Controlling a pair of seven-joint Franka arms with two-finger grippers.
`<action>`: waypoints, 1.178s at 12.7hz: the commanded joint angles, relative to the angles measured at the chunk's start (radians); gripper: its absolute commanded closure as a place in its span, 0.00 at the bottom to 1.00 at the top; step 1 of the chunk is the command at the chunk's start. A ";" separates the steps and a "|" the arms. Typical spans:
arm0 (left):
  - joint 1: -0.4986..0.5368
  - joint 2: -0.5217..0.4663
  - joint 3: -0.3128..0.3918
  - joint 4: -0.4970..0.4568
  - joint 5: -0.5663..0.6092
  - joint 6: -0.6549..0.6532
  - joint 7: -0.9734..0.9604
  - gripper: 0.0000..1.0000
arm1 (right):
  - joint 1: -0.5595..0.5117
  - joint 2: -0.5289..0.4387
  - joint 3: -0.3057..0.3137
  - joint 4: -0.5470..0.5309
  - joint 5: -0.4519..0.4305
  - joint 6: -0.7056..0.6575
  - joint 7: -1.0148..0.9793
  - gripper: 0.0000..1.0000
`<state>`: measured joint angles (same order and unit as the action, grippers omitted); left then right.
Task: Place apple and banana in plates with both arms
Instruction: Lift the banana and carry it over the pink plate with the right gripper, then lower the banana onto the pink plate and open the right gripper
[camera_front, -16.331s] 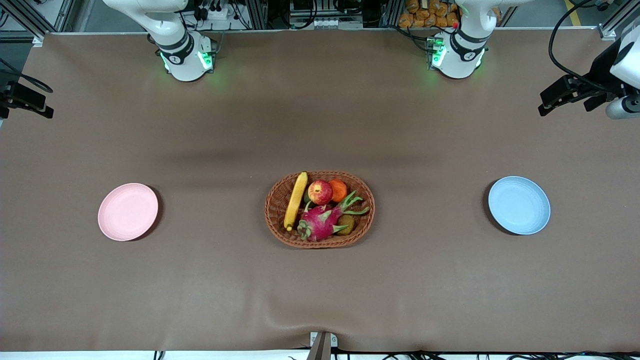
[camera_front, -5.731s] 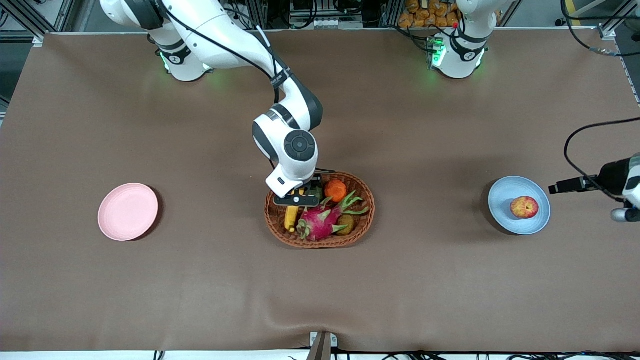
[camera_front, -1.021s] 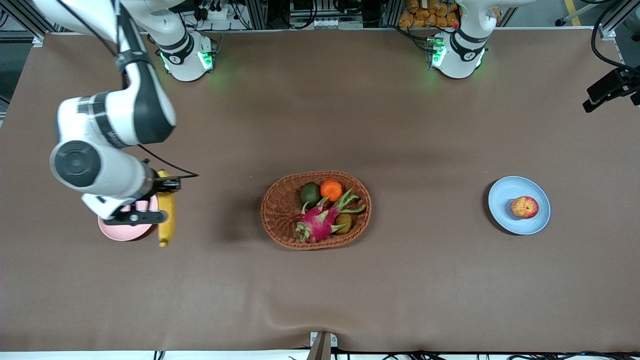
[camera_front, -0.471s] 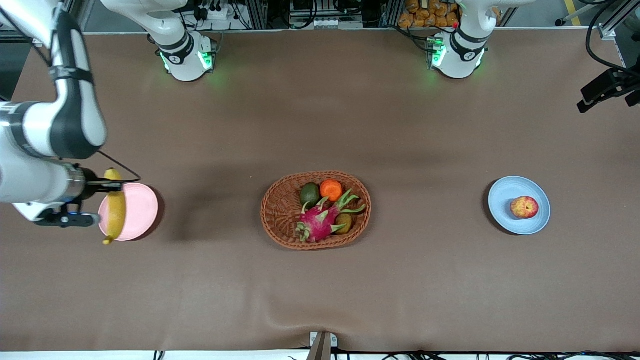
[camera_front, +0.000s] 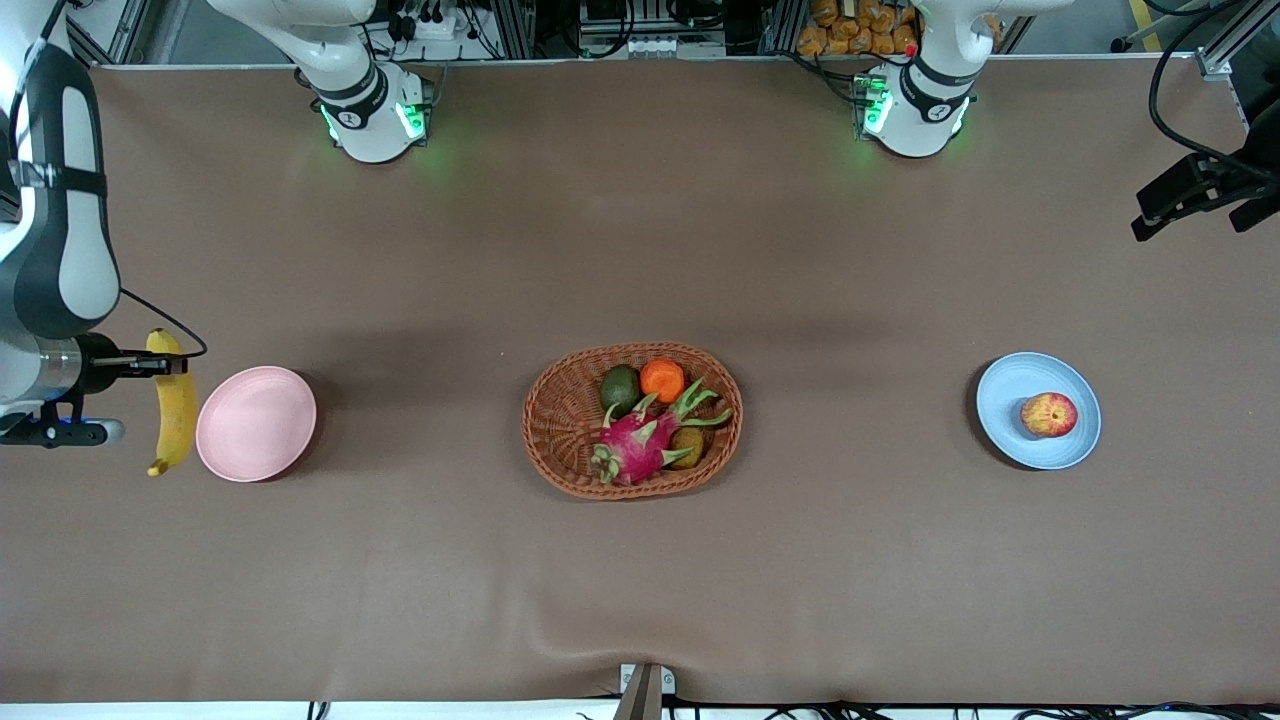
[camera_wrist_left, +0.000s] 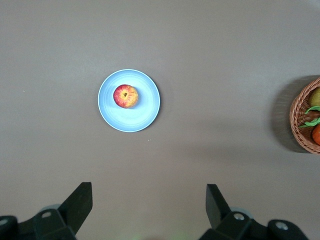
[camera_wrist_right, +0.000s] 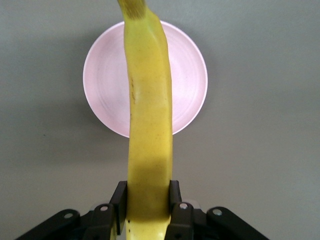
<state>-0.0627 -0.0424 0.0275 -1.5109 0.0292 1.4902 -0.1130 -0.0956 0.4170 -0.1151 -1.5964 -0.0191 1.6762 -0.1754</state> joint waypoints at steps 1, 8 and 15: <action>0.000 0.013 0.002 0.029 -0.025 -0.004 0.013 0.00 | -0.009 0.054 0.020 0.001 0.053 0.001 -0.006 1.00; 0.006 0.026 0.002 0.012 -0.034 0.022 0.012 0.00 | -0.015 0.114 0.020 0.007 0.084 0.007 0.004 0.00; 0.009 0.021 0.002 0.002 -0.034 0.022 0.012 0.00 | -0.006 0.019 0.020 0.027 0.080 -0.007 -0.009 0.00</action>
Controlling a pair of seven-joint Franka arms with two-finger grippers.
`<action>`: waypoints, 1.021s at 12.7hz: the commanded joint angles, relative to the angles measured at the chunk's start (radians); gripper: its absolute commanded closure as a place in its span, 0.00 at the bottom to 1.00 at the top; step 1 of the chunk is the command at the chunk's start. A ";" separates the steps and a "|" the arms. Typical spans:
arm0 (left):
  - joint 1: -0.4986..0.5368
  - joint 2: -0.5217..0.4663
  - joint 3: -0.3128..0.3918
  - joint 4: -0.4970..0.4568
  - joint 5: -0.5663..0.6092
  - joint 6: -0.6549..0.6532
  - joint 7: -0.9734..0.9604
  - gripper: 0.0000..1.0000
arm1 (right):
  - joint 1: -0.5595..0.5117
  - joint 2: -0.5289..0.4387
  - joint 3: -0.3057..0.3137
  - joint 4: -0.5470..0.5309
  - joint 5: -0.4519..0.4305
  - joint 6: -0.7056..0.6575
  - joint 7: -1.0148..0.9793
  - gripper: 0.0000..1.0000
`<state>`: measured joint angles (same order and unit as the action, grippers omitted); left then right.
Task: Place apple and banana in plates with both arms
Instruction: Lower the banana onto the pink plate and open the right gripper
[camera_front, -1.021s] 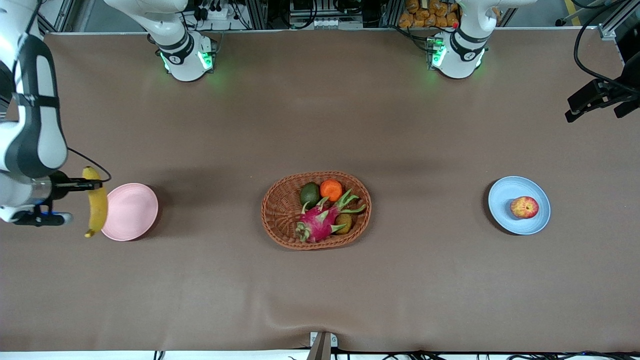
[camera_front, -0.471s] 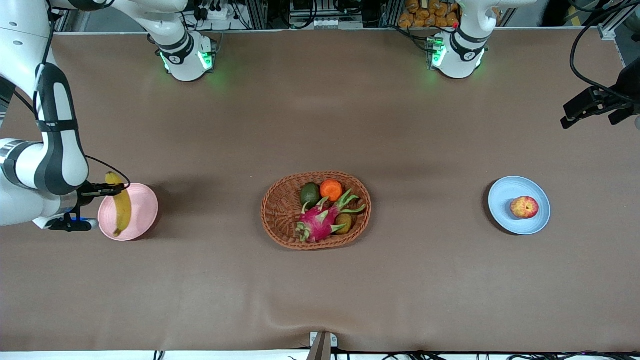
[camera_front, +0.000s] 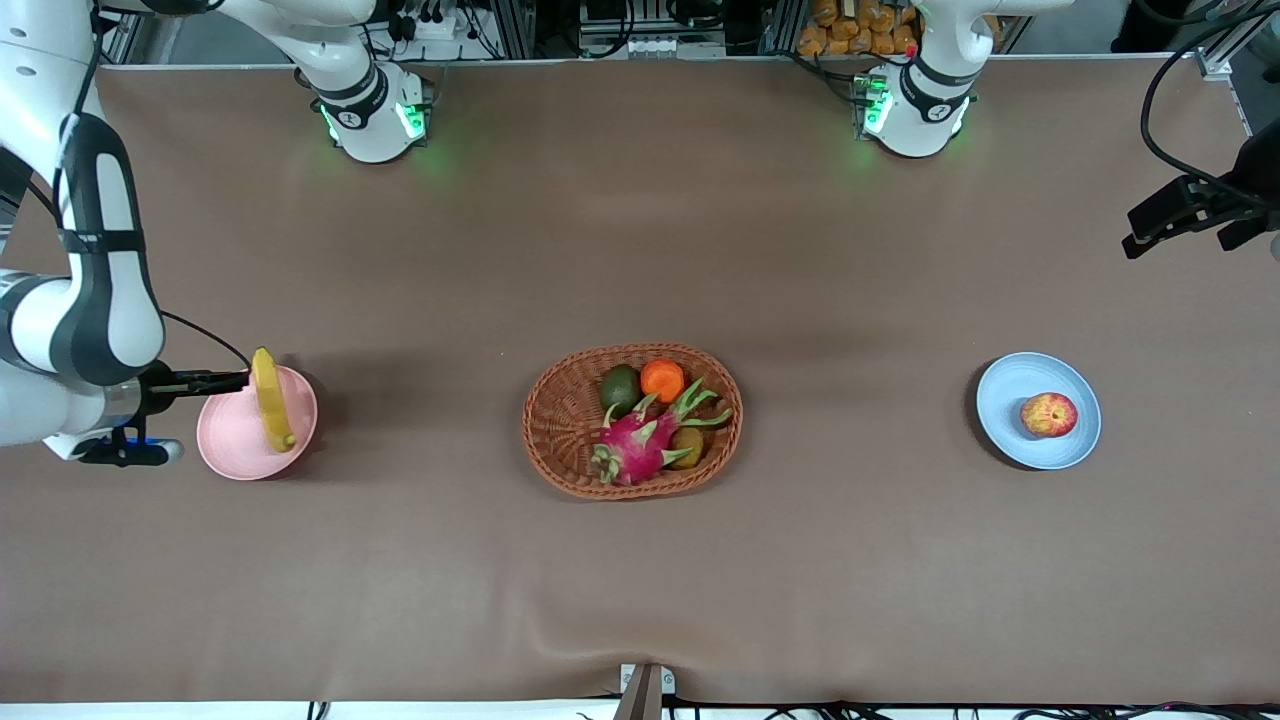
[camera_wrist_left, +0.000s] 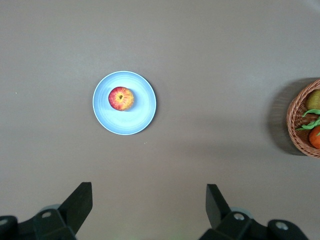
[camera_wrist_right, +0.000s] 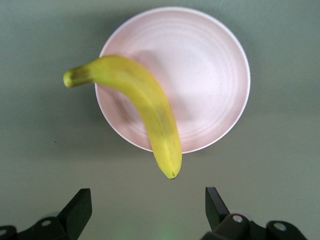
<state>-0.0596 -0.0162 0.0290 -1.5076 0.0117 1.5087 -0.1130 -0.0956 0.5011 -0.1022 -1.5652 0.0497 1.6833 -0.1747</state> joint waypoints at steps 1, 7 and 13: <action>0.007 -0.007 0.000 -0.002 -0.016 0.004 0.012 0.00 | -0.004 -0.103 0.007 -0.003 0.009 -0.008 -0.009 0.00; 0.009 -0.008 0.000 -0.003 -0.016 0.004 0.012 0.00 | 0.037 -0.366 0.010 0.018 -0.001 -0.059 0.006 0.00; 0.007 -0.008 0.002 0.000 -0.016 0.005 0.012 0.00 | 0.079 -0.519 0.013 0.005 -0.001 -0.185 0.173 0.00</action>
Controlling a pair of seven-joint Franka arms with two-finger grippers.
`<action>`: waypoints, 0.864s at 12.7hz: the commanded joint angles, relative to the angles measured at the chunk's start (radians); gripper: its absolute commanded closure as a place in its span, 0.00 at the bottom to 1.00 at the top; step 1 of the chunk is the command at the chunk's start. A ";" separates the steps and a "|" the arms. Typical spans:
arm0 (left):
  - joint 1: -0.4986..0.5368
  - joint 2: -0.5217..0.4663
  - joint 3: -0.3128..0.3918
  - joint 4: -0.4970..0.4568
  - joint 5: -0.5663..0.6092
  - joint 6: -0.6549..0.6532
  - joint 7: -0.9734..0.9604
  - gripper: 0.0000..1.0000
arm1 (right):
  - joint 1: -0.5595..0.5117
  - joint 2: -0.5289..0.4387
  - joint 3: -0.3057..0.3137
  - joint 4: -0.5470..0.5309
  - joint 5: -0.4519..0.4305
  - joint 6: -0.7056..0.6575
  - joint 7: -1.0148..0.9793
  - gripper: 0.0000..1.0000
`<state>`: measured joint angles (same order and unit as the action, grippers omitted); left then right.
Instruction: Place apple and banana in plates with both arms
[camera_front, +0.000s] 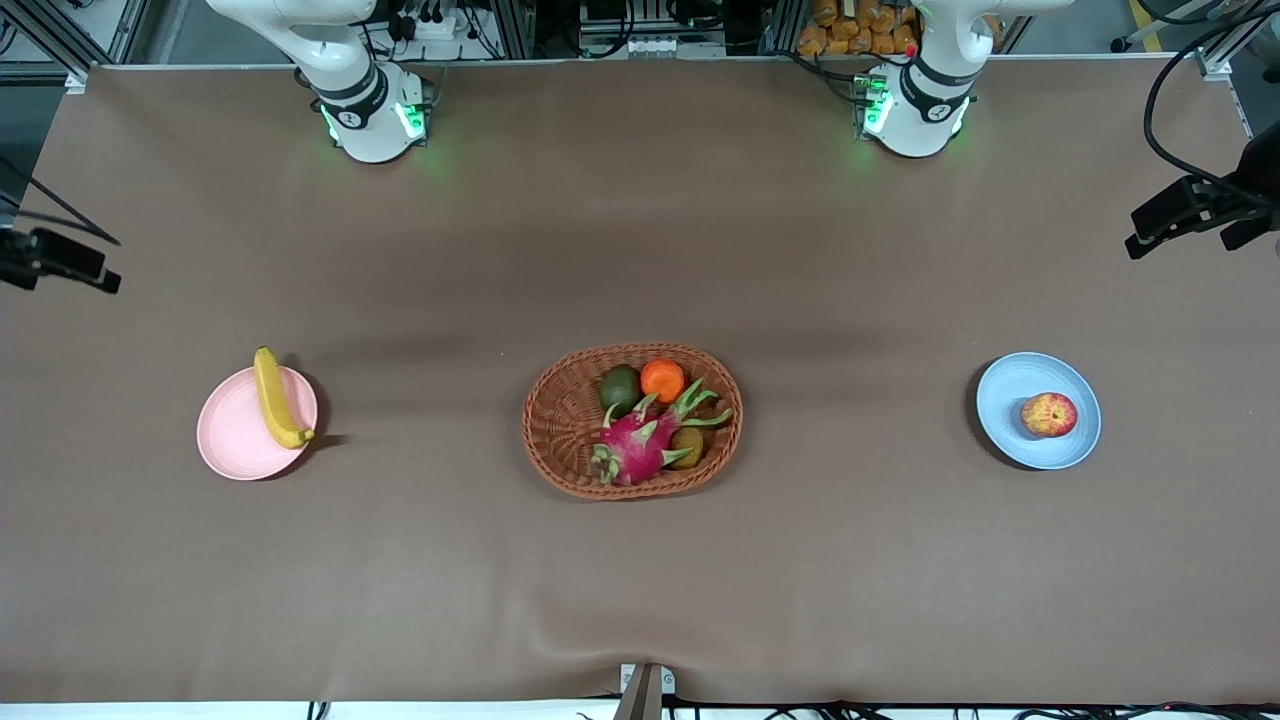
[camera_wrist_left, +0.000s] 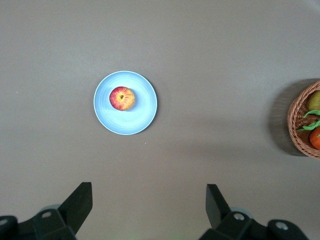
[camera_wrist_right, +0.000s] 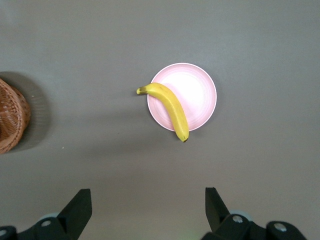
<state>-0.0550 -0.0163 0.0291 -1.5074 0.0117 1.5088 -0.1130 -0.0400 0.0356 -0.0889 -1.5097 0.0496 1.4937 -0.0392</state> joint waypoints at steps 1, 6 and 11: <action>0.004 -0.008 0.000 0.000 -0.016 0.005 0.012 0.00 | 0.023 -0.063 0.000 -0.056 -0.001 0.008 0.038 0.00; 0.009 -0.002 0.003 0.010 -0.084 0.004 -0.002 0.00 | 0.071 -0.085 0.000 -0.060 -0.004 -0.003 0.027 0.00; -0.003 -0.005 -0.021 0.009 -0.070 -0.008 -0.007 0.00 | 0.065 -0.083 -0.002 -0.047 -0.051 -0.079 0.035 0.00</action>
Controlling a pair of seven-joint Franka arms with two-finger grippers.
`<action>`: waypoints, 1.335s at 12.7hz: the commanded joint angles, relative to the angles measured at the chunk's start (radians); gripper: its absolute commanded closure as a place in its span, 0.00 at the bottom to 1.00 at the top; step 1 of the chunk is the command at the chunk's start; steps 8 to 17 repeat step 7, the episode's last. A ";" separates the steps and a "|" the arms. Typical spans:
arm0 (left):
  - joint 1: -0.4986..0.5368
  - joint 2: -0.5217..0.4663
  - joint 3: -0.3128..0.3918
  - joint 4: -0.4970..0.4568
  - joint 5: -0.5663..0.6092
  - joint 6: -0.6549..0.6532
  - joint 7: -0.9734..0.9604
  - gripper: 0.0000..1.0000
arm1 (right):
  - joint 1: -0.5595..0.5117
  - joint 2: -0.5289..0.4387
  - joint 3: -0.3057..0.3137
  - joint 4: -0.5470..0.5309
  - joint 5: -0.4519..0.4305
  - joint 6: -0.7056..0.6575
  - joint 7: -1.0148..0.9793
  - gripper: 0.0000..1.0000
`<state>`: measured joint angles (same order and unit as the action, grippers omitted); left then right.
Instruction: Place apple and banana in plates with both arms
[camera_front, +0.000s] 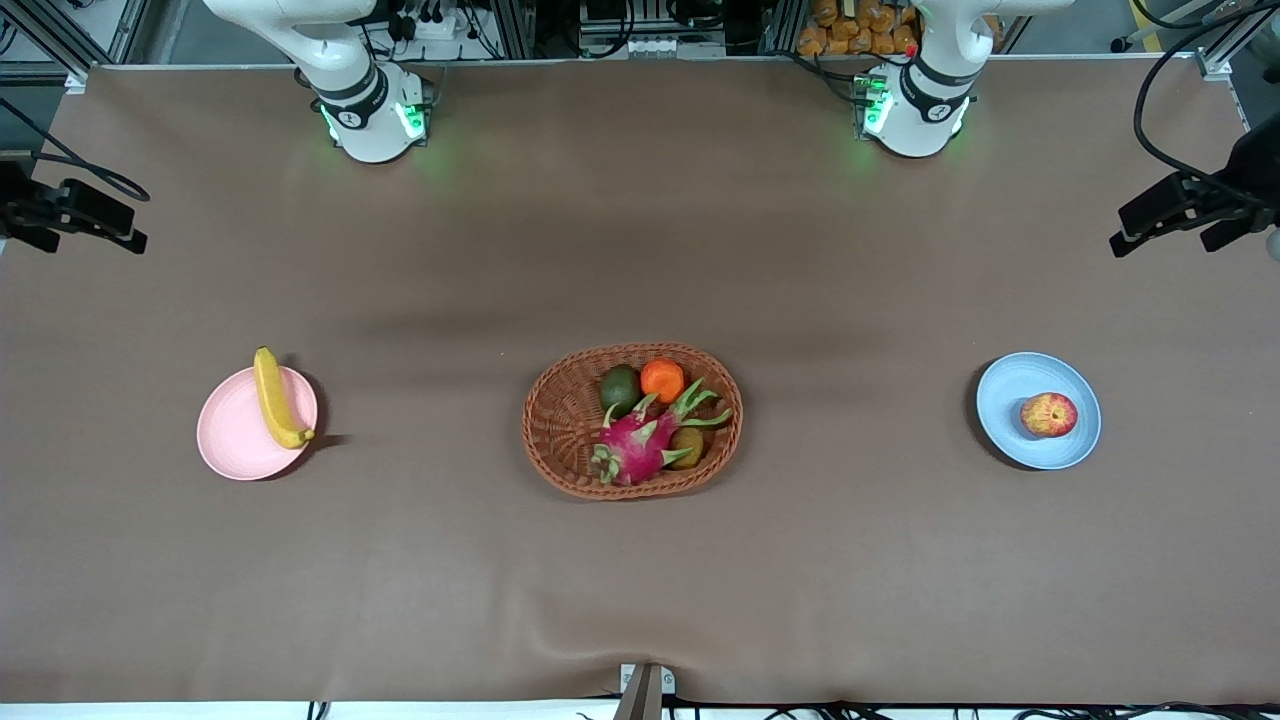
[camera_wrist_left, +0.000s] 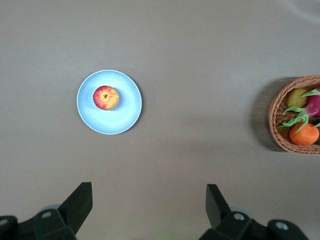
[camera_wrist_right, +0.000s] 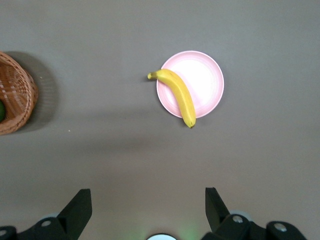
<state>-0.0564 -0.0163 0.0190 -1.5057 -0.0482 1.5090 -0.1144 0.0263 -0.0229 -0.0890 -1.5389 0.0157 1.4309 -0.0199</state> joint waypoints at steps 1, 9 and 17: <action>-0.002 -0.011 -0.020 0.007 0.013 -0.025 -0.013 0.00 | -0.003 -0.025 -0.005 -0.011 -0.017 -0.020 0.015 0.00; 0.009 -0.013 -0.036 0.061 0.096 -0.108 -0.024 0.00 | -0.019 -0.025 -0.009 -0.010 -0.011 -0.029 -0.003 0.00; 0.009 -0.013 -0.036 0.061 0.096 -0.108 -0.024 0.00 | -0.019 -0.025 -0.009 -0.010 -0.011 -0.029 -0.003 0.00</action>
